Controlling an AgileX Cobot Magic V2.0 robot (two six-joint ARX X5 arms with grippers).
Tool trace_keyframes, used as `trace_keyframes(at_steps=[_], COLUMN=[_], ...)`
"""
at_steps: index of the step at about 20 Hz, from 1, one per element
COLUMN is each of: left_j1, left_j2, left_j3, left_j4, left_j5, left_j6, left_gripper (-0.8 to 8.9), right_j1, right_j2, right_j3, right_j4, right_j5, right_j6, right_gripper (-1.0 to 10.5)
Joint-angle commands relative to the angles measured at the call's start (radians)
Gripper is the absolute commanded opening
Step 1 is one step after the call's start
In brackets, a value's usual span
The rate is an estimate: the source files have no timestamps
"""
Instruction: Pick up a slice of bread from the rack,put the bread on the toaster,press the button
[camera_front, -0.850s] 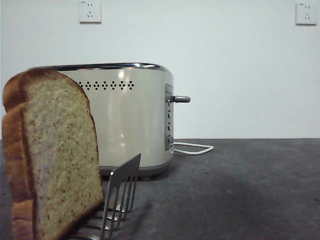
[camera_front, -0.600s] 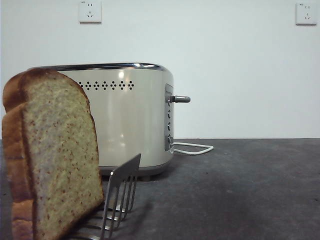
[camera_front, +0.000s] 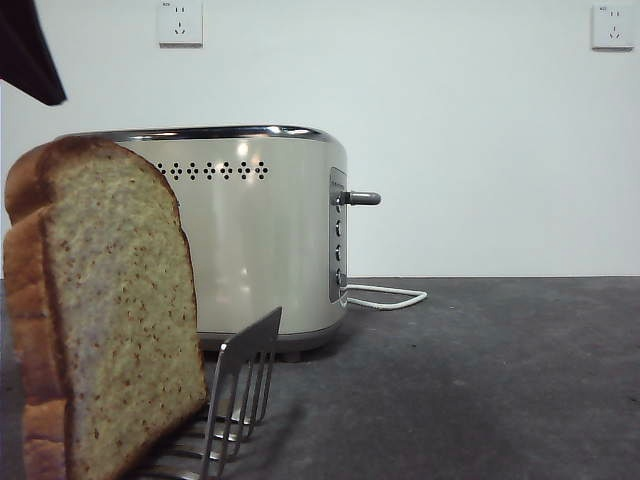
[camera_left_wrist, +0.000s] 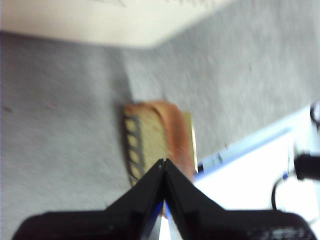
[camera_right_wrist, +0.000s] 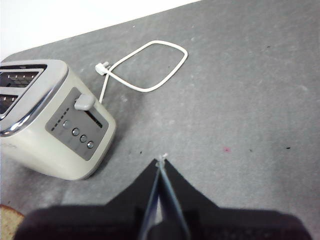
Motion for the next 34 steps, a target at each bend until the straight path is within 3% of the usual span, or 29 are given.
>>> trace_keyframes(at_steps=[1,6,11,13,15,16,25,34], left_j1=[-0.064,-0.188,-0.22,-0.22,-0.221,-0.223,-0.223,-0.223], left_j2=[0.022,0.042,0.042,0.042,0.042,0.042,0.061,0.241], left_j3=[0.003,0.013,0.013,0.013,0.013,0.013,0.013,0.013], left_j4=[0.003,0.035,0.023,0.024,0.023,0.022,-0.024,0.039], left_j5=[0.003,-0.029,-0.1,-0.106,-0.116,-0.129,-0.215,-0.237], left_j6=[-0.032,-0.084,-0.109,-0.109,-0.109,-0.109,-0.071,-0.069], left_gripper=[-0.06,-0.06,0.03,1.33,4.04,4.76,5.39,5.3], right_j1=[0.0,0.0,0.0,0.0,0.0,0.0,0.0,0.0], right_j2=[0.0,0.0,0.0,0.0,0.0,0.0,0.0,0.0], right_j3=[0.005,0.005,0.005,0.005,0.005,0.005,0.005,0.005], right_j4=[0.006,0.008,0.007,0.007,0.007,0.007,0.0,-0.004], right_j5=[-0.004,-0.004,-0.01,-0.019,-0.019,-0.019,-0.019,-0.019], right_j6=[-0.009,-0.01,-0.009,-0.01,-0.01,-0.01,-0.013,-0.014], right_gripper=[0.0,0.0,0.0,0.0,0.0,0.0,0.0,0.0])
